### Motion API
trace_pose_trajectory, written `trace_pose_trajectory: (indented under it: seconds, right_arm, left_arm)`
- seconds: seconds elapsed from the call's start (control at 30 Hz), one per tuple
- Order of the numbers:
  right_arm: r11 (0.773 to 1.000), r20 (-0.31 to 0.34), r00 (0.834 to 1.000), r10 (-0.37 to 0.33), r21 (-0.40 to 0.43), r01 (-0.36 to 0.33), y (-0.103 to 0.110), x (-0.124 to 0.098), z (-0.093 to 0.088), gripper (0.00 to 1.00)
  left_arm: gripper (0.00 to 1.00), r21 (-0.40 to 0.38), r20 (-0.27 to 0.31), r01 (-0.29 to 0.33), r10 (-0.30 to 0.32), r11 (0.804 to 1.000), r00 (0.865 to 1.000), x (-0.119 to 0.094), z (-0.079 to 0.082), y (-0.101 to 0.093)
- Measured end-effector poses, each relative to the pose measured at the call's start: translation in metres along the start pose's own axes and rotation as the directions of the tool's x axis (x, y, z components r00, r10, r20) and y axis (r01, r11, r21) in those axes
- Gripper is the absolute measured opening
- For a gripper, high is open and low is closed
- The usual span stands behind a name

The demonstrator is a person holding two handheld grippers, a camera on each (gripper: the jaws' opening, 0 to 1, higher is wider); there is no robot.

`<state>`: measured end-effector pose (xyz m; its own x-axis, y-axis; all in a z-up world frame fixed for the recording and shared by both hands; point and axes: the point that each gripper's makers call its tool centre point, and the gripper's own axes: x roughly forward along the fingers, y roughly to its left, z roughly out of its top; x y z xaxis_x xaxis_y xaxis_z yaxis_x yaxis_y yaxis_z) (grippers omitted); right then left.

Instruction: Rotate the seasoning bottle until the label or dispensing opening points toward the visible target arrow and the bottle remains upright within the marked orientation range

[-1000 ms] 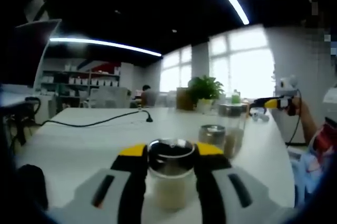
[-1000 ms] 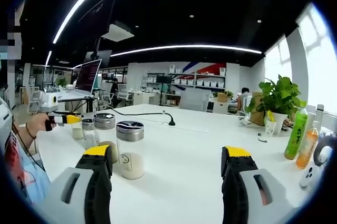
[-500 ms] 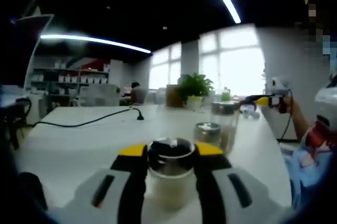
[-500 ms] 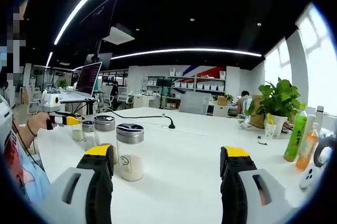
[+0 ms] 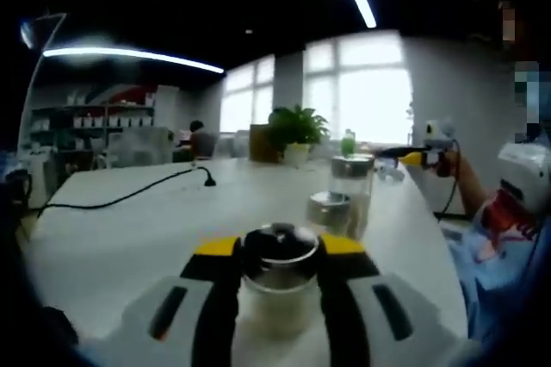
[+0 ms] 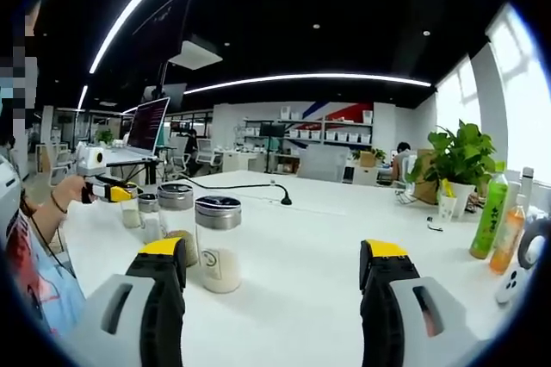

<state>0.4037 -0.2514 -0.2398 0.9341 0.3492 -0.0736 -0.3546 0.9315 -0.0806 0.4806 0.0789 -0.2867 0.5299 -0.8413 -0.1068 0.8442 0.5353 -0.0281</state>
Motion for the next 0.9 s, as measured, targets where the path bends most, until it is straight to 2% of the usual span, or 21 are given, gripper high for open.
trace_pose_trajectory:
  seconds: [0.1,0.27,0.4,0.53,0.6,0.7,0.73,0.8,0.87,0.9]
  right_arm:
    - [1.0,0.0,1.0,0.002,0.0,-0.002,0.0,0.0,0.0,0.86]
    - [1.0,-0.008,1.0,0.002,0.005,-0.002,0.0,0.001,-0.002,0.86]
    - [1.0,-0.011,1.0,0.003,0.0,-0.003,0.0,0.002,-0.002,0.86]
    - [1.0,-0.016,1.0,0.008,0.002,-0.008,0.002,0.003,-0.003,0.86]
    - [1.0,-0.018,1.0,0.01,0.003,-0.01,0.003,0.003,-0.003,0.86]
    - [1.0,-0.018,1.0,0.01,0.001,-0.01,0.004,0.004,-0.003,0.86]
    - [1.0,-0.017,1.0,0.01,0.0,-0.01,0.003,0.004,-0.002,0.86]
    - [1.0,-0.018,1.0,0.008,-0.001,-0.008,0.003,0.004,-0.002,0.86]
    - [1.0,-0.018,1.0,0.005,-0.003,-0.005,0.003,0.003,-0.002,0.86]
    - [1.0,-0.017,1.0,0.001,-0.012,-0.001,0.003,0.002,0.0,0.86]
  left_arm:
    - [0.36,-0.005,-0.019,0.022,-0.022,1.0,1.0,0.001,-0.001,0.0]
    - [0.36,-0.017,-0.018,0.052,-0.052,0.999,0.998,0.001,-0.002,-0.002]
    - [0.37,-0.032,-0.027,0.047,-0.048,0.998,0.998,0.0,-0.002,-0.002]
    - [0.6,-0.01,0.011,0.002,-0.002,1.0,1.0,-0.002,0.001,0.001]
    - [0.6,-0.009,0.024,-0.008,0.009,1.0,1.0,-0.007,0.005,-0.001]
    - [0.59,-0.004,0.026,-0.064,0.064,0.998,0.998,-0.015,0.007,-0.002]
    - [0.59,0.009,0.02,-0.105,0.105,0.994,0.994,-0.019,0.006,0.0]
    - [0.59,0.007,0.009,-0.183,0.183,0.983,0.983,-0.025,0.006,0.003]
    - [0.6,0.021,-0.007,-0.209,0.209,0.978,0.978,-0.024,0.003,-0.004]
    - [0.6,-0.006,-0.008,-0.254,0.254,0.967,0.967,-0.025,0.002,-0.003]
